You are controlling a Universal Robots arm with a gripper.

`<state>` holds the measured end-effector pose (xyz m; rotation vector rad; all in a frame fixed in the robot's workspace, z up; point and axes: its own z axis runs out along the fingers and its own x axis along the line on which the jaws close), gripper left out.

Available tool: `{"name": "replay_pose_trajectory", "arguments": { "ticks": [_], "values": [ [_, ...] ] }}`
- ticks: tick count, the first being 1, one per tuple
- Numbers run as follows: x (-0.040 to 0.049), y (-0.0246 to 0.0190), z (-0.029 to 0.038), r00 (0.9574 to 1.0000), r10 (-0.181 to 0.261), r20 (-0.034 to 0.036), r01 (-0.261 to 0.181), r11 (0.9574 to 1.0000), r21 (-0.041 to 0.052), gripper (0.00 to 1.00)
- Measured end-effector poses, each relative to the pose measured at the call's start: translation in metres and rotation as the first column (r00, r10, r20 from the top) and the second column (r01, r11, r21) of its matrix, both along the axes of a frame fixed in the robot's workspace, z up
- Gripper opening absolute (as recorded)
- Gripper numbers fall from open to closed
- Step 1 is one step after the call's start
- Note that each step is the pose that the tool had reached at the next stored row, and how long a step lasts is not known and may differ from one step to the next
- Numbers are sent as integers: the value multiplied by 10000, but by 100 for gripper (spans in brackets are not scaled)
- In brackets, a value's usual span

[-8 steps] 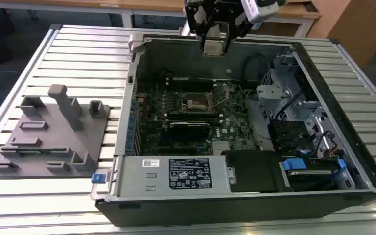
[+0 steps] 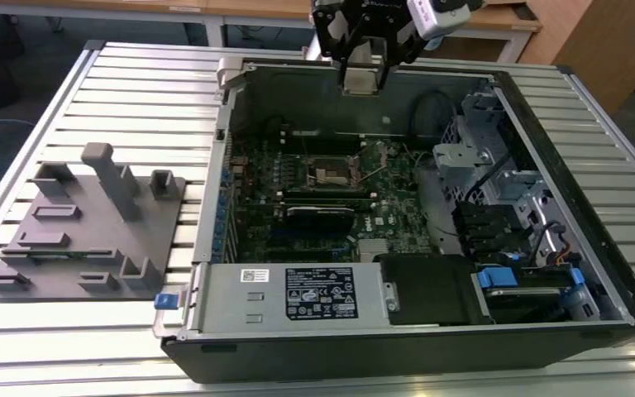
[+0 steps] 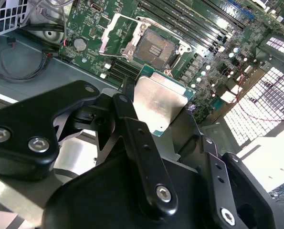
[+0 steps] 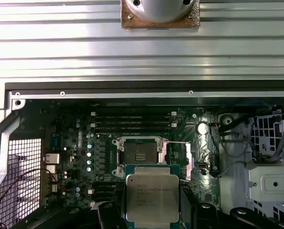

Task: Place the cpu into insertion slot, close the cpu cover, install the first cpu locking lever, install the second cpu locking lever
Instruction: 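Place the cpu into insertion slot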

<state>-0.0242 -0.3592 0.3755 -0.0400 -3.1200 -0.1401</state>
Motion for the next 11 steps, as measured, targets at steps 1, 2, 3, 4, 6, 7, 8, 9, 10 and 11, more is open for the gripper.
{"name": "replay_pose_trajectory", "arguments": {
  "ticks": [1,2,3,4,6,7,8,9,10,11],
  "values": [
    [0,0,-3,10000,0,0,0,10000,0,54],
    [0,0,-8,10000,0,0,0,10000,0,54],
    [0,0,-12,10000,0,-1,0,10000,0,54],
    [0,0,-17,10000,0,-1,0,10000,-1,54],
    [0,0,-21,10000,0,-1,0,10000,-1,54],
    [0,0,-21,10000,0,-1,0,10000,-2,54],
    [0,0,-22,10000,0,-1,0,10000,-1,54],
    [0,0,-22,10000,0,0,0,10000,0,54],
    [0,0,-22,10000,0,-1,0,10000,-1,54],
    [0,0,-22,10000,0,0,0,10000,0,54]
  ]
}}
